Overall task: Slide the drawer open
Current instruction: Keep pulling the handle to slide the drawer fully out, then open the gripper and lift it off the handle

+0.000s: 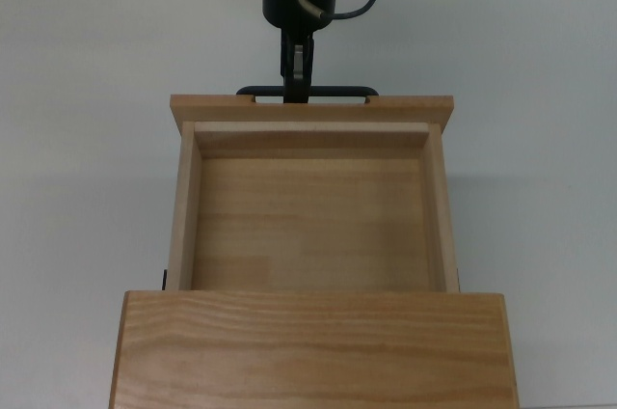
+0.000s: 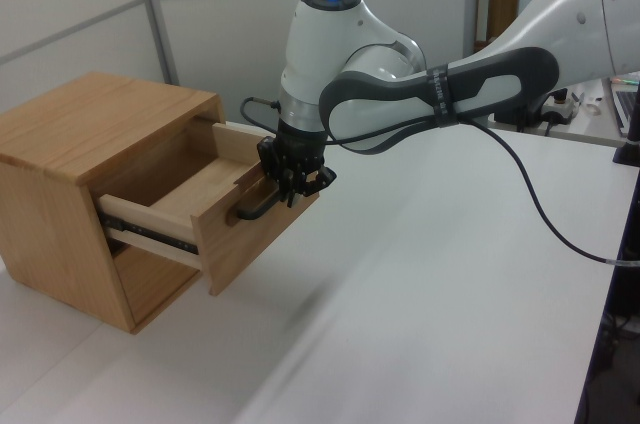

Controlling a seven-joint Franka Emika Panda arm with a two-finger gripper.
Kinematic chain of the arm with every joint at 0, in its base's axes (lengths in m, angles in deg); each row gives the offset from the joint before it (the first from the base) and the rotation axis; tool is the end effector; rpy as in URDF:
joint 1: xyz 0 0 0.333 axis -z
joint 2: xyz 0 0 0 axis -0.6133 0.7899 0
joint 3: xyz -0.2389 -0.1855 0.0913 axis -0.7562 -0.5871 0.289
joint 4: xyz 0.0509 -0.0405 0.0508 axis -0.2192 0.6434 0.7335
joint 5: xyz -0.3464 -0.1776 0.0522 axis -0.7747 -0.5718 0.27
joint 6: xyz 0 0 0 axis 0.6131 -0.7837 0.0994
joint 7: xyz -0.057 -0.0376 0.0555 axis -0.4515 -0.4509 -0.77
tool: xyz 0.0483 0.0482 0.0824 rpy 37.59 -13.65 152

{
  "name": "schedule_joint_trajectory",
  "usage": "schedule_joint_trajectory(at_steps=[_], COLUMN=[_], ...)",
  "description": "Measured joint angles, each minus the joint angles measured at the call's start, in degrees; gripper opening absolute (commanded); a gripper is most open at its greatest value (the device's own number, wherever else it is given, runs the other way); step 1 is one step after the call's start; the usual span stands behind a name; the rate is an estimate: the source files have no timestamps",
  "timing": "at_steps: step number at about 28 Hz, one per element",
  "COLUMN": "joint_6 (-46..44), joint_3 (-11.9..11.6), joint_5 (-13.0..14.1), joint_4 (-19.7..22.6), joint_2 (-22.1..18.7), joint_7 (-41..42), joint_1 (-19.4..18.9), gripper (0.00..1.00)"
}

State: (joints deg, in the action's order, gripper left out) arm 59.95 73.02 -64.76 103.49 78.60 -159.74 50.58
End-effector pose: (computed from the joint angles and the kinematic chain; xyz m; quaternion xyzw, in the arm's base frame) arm 0.6126 0.0966 0.5381 -0.7170 0.6737 -0.1416 0.1099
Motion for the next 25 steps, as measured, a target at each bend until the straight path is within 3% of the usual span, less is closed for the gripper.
schedule_joint_trajectory(at_steps=[10, 15, 16, 18, 25], joint_6=[-3.9, -4.2, -4.2, -4.2, -4.3], joint_3=[0.0, -0.1, -0.1, -0.1, 0.0], joint_5=[1.2, 2.2, 2.2, 2.3, 2.5], joint_4=[1.4, 1.9, 2.0, 2.1, 0.9], joint_2=[-2.0, -2.6, -2.6, -2.8, -3.0], joint_7=[1.1, 1.4, 1.7, 2.4, 3.6], joint_1=[0.1, 0.2, 0.2, 0.2, 0.1], gripper=[0.01, 0.65, 0.84, 0.99, 1.0])
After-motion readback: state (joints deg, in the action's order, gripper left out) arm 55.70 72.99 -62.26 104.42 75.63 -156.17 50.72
